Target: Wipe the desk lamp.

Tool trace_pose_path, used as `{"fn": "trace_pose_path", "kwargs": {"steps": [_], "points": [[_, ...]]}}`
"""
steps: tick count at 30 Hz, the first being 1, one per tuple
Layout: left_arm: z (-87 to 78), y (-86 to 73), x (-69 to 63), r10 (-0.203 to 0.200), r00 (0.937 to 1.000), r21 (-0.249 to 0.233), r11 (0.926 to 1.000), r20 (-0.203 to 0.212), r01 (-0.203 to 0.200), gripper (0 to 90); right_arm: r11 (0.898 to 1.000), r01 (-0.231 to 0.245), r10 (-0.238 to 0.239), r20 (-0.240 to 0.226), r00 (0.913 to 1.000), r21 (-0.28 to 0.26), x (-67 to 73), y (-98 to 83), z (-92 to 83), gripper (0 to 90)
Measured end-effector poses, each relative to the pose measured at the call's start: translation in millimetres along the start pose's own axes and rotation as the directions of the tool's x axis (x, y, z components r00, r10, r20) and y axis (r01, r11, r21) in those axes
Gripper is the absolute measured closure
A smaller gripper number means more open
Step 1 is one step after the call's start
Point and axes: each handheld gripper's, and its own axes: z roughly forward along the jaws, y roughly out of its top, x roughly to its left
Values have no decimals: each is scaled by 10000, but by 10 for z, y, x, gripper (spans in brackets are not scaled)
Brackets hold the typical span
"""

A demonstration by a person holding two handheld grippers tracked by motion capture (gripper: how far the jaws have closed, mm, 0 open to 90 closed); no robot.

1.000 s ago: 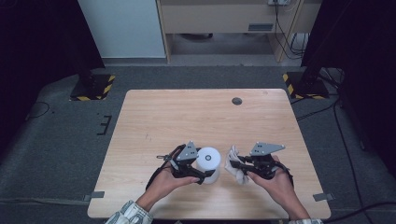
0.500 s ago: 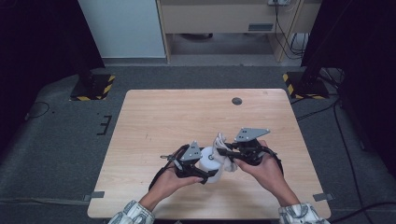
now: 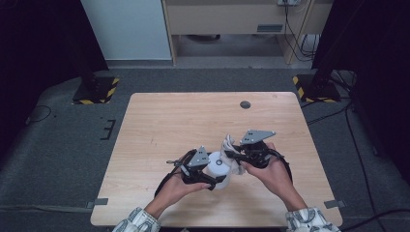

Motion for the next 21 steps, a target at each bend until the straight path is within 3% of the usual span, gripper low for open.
{"fn": "trace_pose_path", "kwargs": {"steps": [14,21], "points": [[10,-4,-1,22,9999,16,10000,-102,-22,80,9977,-494,496,46,9988,-458,-133,-137,-53,732],[18,-5,-7,42,9999,41,10000,-148,-41,79,9968,-724,730,171,9972,-336,-184,-284,-55,733]]}}
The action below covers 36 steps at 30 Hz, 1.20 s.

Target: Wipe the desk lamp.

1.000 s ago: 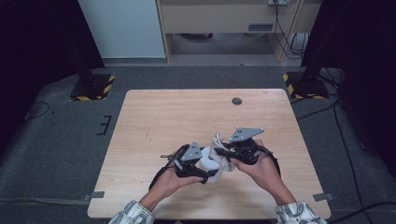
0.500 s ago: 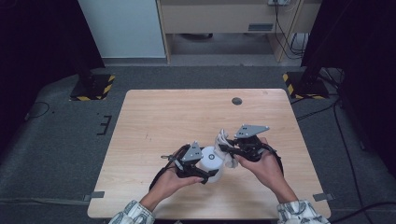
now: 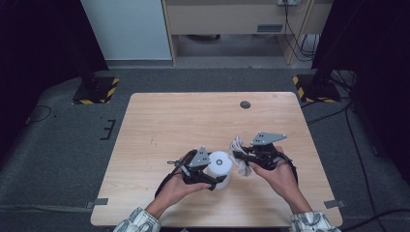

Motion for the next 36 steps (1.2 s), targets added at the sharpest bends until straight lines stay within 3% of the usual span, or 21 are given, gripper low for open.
{"fn": "trace_pose_path", "kwargs": {"steps": [9,20,23,27,33,36], "points": [[12,-5,10,50,10000,25,10000,16,-50,79,9979,-267,275,-123,9995,597,-3,-309,202,734],[16,-3,18,97,9999,39,9999,33,-97,79,9920,-378,399,-147,9991,1202,-11,-495,354,734],[15,21,14,113,9999,246,9996,-1,-113,79,9934,-301,313,-86,9995,1108,5,-479,314,734],[16,19,12,153,9999,247,9996,-16,-152,79,9980,-237,238,-25,9997,579,35,-397,182,734],[22,16,17,169,9999,207,9996,-2,-169,79,9997,-42,44,86,10000,-231,32,-139,-24,734],[24,18,15,150,9999,203,9997,-27,-150,79,9993,32,-31,40,10000,-380,28,-53,-45,734]]}}
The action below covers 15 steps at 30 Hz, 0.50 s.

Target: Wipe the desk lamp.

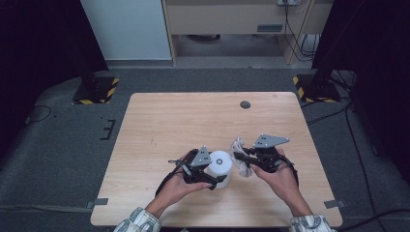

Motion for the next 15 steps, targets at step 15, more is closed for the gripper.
{"fn": "trace_pose_path", "kwargs": {"steps": [15], "points": [[11,-6,7,55,10000,-55,10000,-4,-55,78,9901,-383,398,-78,9992,1351,-95,-386,446,735]]}}
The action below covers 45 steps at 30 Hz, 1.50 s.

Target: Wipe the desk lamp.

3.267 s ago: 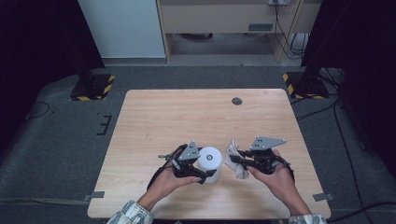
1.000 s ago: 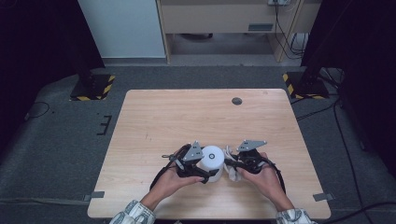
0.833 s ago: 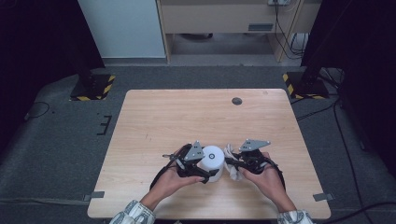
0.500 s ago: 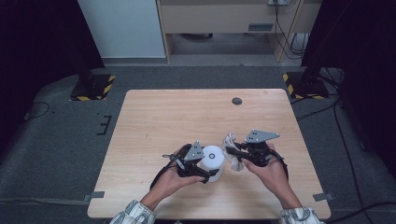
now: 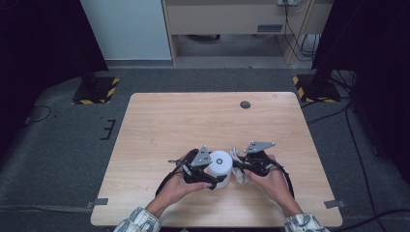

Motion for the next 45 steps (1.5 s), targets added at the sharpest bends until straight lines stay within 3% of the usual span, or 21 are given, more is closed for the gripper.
{"fn": "trace_pose_path", "kwargs": {"steps": [5,11,16,21,26,35,40,45], "points": [[2,4,3,23,10000,22,10000,4,-23,78,9996,-96,96,9,10000,274,-22,-21,65,735],[18,14,20,40,10000,26,10000,77,-41,78,9957,37,-38,-13,10000,-926,18,183,-260,734],[44,34,42,81,9999,63,9999,139,-82,78,9908,175,-176,3,9998,-1345,-9,340,-392,734],[46,33,52,115,9998,66,9999,176,-116,78,9927,227,-241,-104,9997,-1187,-46,376,-314,735],[48,27,52,132,9998,29,9999,180,-132,78,9943,-380,335,-462,9984,-996,-118,248,-151,736],[59,23,42,108,9999,-33,9999,79,-108,75,9993,-344,353,-514,9981,172,-174,19,116,736],[69,23,46,-208,9997,-234,9995,-120,205,63,9997,-174,180,-369,9992,178,-192,63,68,734],[-6,78,25,-46,9992,-684,9977,-406,18,26,9997,-185,181,-313,9993,-150,-211,123,-46,734]]}}
